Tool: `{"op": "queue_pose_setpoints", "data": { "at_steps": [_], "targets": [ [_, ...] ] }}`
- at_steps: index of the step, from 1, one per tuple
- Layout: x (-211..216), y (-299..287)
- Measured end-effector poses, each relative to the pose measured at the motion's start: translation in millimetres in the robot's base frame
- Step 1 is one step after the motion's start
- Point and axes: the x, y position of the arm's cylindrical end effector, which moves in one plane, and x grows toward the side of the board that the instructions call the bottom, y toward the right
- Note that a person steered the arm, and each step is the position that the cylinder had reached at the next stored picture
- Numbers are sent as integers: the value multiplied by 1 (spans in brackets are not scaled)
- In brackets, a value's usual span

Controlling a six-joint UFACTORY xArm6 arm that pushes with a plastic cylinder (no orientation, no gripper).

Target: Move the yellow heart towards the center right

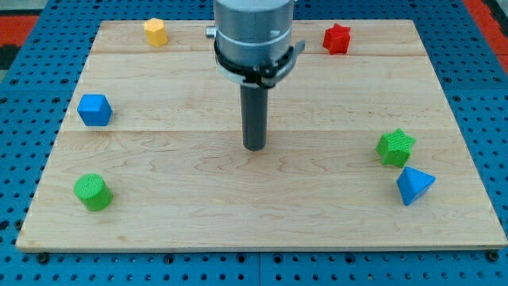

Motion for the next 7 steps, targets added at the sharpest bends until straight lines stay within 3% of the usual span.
{"op": "queue_pose_setpoints", "data": {
  "at_steps": [1,2,4,7],
  "targets": [
    [-14,-32],
    [-35,-15],
    [-20,98],
    [-31,121]
  ]
}}
